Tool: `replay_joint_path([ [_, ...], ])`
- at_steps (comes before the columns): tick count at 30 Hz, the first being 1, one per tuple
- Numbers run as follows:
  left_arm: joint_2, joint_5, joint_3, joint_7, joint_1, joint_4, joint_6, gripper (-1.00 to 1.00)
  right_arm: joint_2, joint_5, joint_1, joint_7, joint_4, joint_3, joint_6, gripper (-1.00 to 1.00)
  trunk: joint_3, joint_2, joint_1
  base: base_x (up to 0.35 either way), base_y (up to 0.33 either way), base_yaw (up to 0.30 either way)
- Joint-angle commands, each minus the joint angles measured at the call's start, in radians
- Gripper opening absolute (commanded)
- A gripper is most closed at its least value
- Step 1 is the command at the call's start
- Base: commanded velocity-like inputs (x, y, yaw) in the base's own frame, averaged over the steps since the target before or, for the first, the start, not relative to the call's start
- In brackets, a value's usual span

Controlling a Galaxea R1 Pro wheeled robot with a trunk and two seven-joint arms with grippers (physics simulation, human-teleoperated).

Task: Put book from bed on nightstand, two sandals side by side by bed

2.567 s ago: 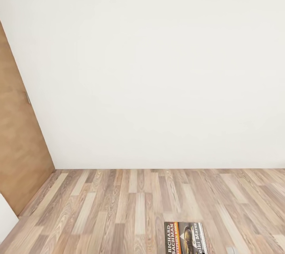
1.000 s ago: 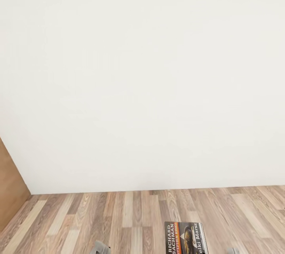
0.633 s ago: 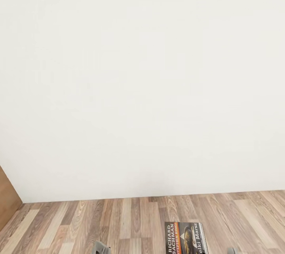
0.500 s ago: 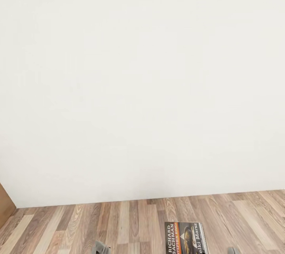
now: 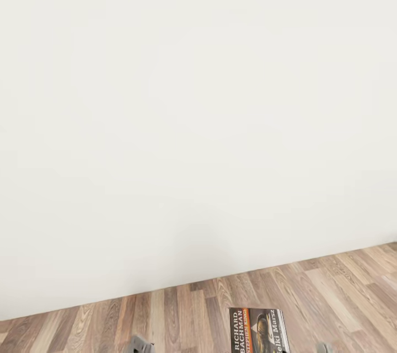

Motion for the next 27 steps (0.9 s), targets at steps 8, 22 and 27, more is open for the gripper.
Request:
replay_joint_path([
  [8,0.000,-0.011,0.008,-0.003,0.000,0.000,-0.006,1.00,0.000,-0.006,-0.001,0.002,0.003,0.008,-0.009,-1.00,-0.003,-0.001,0.000,0.094,0.000,-0.099],
  [22,-0.002,-0.011,0.008,-0.003,0.000,0.000,-0.006,1.00,0.000,-0.006,-0.001,0.002,0.003,0.008,-0.009,-1.00,-0.003,-0.001,0.000,0.314,0.000,-0.007],
  [27,-0.003,-0.011,0.007,-0.003,0.000,0.000,-0.006,1.00,0.000,-0.006,-0.001,0.002,0.003,0.008,-0.009,-1.00,-0.003,-0.001,0.000,0.321,0.000,-0.190],
])
